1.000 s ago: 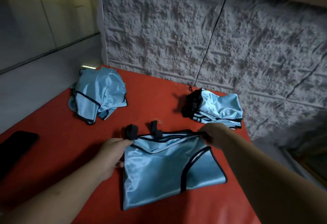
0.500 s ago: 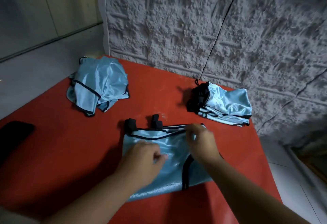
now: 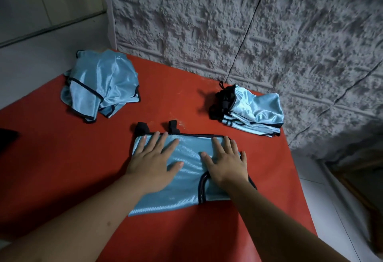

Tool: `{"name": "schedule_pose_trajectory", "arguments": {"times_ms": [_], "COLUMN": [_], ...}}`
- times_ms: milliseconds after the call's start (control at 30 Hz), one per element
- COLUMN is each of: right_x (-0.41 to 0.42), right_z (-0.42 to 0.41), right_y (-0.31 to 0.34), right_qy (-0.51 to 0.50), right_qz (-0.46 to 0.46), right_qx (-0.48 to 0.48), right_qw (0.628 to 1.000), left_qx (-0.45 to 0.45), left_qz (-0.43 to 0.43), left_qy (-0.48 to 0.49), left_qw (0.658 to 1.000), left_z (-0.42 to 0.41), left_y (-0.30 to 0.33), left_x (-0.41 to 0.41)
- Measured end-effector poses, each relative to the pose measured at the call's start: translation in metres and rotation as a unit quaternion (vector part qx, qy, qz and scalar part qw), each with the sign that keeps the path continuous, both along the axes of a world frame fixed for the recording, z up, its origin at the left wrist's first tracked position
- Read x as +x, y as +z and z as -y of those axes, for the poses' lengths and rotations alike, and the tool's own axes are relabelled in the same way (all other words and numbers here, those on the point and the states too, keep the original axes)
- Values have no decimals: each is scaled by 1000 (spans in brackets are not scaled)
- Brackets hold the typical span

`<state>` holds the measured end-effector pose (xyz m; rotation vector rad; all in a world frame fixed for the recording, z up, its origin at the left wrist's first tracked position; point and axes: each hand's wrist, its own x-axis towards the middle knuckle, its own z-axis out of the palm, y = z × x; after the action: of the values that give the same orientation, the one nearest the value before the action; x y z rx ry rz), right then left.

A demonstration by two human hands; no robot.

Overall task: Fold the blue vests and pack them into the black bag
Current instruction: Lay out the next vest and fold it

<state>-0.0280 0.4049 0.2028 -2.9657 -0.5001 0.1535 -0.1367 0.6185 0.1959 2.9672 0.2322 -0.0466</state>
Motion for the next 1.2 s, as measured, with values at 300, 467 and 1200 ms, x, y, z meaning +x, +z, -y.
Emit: {"name": "schedule_pose_trajectory", "arguments": {"times_ms": [300, 467, 1200], "right_x": [-77, -104, -69], "right_z": [16, 27, 83], "right_y": [1, 10, 42], "right_qy": [-163, -199, -324], "right_qz": [9, -37, -162], "right_qx": [30, 39, 310], "right_qw": [986, 978, 879], "left_qx": [18, -1, 63], "left_qz": [-8, -15, -36], "left_qy": [-170, -188, 5], "left_qw": [985, 982, 997], "left_z": [-8, 3, 53], "left_y": [4, 10, 31], "left_x": [7, -3, -28]}}
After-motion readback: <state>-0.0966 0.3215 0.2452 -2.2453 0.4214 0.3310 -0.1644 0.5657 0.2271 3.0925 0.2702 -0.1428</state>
